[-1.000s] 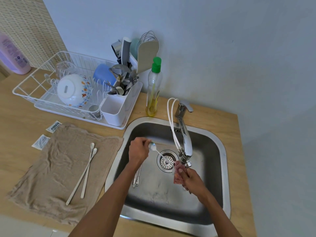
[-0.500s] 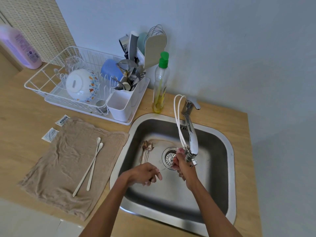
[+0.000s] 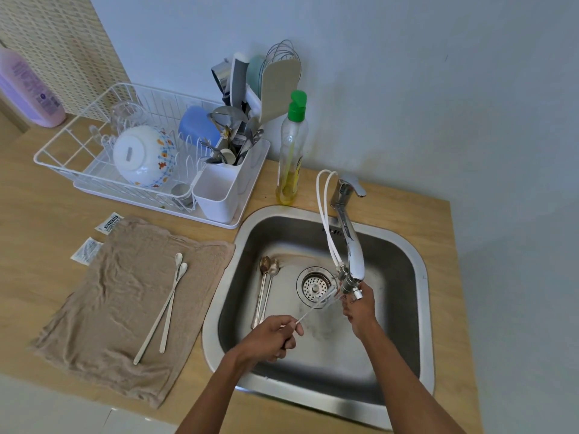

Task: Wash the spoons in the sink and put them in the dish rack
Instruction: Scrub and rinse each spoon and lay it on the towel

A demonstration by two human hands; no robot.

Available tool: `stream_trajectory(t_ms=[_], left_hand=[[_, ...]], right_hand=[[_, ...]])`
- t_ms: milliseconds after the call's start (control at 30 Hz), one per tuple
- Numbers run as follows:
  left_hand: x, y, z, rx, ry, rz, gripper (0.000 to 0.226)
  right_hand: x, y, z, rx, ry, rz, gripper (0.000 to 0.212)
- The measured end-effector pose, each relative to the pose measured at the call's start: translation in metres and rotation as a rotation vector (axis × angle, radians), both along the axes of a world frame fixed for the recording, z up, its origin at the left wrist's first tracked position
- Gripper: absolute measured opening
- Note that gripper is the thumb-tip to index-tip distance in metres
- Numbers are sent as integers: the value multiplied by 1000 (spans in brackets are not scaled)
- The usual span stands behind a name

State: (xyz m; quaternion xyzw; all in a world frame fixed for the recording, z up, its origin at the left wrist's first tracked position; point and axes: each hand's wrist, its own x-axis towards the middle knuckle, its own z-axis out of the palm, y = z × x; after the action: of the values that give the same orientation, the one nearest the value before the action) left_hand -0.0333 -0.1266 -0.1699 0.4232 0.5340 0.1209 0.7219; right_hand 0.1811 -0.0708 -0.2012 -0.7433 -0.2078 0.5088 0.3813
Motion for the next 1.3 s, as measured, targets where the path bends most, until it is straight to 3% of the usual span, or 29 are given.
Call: stream_trajectory(t_ms=[200,367,467,567,667,767,900,967,1100,1300], left_hand=[[8,0,-14,-52,-6,177,28],[34,11,-24,-130,-23,255,33],[48,19,-29,-194,-77,336,34],[63,27,-34,-239,-121,412,33],[79,35,-40,-229,-148,445,25],[98,46,-37,-201,-134,461,26],[119,59,-33,-200,-75,454,37],[126,62,-29,-216,-177,418,23],[128,65,-17,-183,-282,349,29],[120,55,-22,-156,-117,355,31]], right_hand=[[-1,-6,13,-127,249,41,39],[-15,-2,29,-41,577,33,26],[-17,-5,34,-74,451,138,25],[-15,-12,44,-134,167,245,36],[-3,-18,40,-137,-7,170,38],[12,-26,38,-171,-7,50,51],[22,-37,31,-233,-20,48,49],[24,-39,26,-235,-13,46,47],[22,-38,22,-235,-1,38,50],[21,-41,20,-222,23,-36,45]])
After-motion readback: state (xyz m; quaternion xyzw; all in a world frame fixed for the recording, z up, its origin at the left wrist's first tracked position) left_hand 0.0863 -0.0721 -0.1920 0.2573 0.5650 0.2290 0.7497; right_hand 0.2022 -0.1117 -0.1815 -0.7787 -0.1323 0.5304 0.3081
